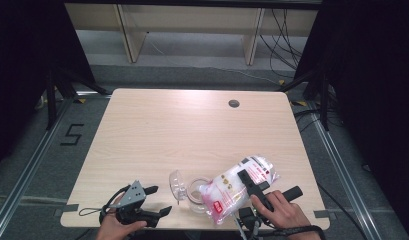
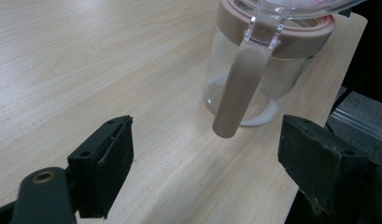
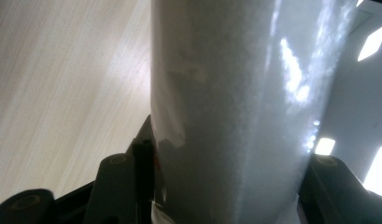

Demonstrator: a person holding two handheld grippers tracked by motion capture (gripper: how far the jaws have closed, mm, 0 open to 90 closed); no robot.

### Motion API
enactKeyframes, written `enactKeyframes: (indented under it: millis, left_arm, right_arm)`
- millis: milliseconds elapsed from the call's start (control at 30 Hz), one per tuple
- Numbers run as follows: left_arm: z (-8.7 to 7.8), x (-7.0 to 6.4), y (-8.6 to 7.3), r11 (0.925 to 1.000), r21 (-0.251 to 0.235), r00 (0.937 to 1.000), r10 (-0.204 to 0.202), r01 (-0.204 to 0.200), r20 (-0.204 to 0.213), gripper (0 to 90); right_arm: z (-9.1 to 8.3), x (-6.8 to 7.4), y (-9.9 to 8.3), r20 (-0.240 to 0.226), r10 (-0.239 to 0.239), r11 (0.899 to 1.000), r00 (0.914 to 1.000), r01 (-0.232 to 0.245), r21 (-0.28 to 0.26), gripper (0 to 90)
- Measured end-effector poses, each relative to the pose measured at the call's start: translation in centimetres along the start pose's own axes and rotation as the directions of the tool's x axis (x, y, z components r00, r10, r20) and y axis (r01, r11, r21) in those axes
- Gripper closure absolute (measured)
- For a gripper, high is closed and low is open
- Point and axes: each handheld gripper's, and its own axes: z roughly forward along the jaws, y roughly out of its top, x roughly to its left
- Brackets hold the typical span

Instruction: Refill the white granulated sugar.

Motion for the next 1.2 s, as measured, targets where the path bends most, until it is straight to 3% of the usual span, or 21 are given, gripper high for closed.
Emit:
enactKeyframes:
  millis: [133, 267, 367, 500, 600, 733, 800, 867, 1200]
  left_arm:
    - [0.07, -0.08, 0.01, 0.9999, -0.013, 1.0, -0.009, 0.009, 0.001, 18.1]
    - [-0.07, 0.14, 0.02, 0.9997, 0.014, 0.9998, 0.018, -0.018, -0.008, 18.1]
    - [0.06, -0.07, -0.02, 0.9999, -0.014, 0.9999, -0.01, 0.01, 0.001, 18.2]
    - [0.07, -0.08, -0.02, 0.9999, -0.012, 0.9999, -0.011, 0.011, 0.0, 18.1]
    - [-0.07, 0.13, 0.01, 0.9997, 0.015, 0.9998, 0.019, -0.019, -0.01, 18.1]
    - [-0.08, 0.12, -0.01, 0.9997, 0.015, 0.9998, 0.018, -0.018, -0.01, 18.2]
    - [0.11, -0.17, -0.05, 0.9998, -0.013, 0.9999, -0.015, 0.015, 0.001, 18.2]
    - [0.04, -0.12, -0.01, 1.0, -0.003, 1.0, 0.003, -0.003, 0.001, 18.2]
    - [0.06, -0.15, -0.02, 1.0, -0.005, 1.0, -0.002, 0.002, -0.001, 18.2]
  right_arm:
    - [0.02, 0.03, -0.02, 0.0, 0.004, 1.0, 1.0, -0.004, -0.002, 50.4]
    - [0.02, 0.04, -0.04, -0.005, 0.005, 1.0, 1.0, -0.005, -0.002, 50.5]
    - [0.02, 0.07, -0.05, -0.004, 0.008, 1.0, 1.0, -0.008, -0.002, 50.5]
    - [0.02, 0.05, -0.05, -0.003, 0.008, 1.0, 1.0, -0.008, -0.002, 50.6]
    - [0.02, 0.06, -0.06, -0.003, 0.007, 1.0, 1.0, -0.007, -0.005, 50.7]
    - [0.0, 0.0, -0.06, -0.001, 0.0, 1.0, 1.0, 0.0, -0.006, 50.7]
    - [0.01, 0.07, -0.08, -0.006, 0.01, 1.0, 0.9999, -0.01, -0.005, 50.8]
    - [-0.02, -0.01, -0.09, 0.001, -0.001, 1.0, 1.0, 0.001, -0.006, 50.8]
    - [-0.1, -0.03, -0.09, 0.004, -0.005, 1.0, 1.0, 0.005, -0.004, 51.0]
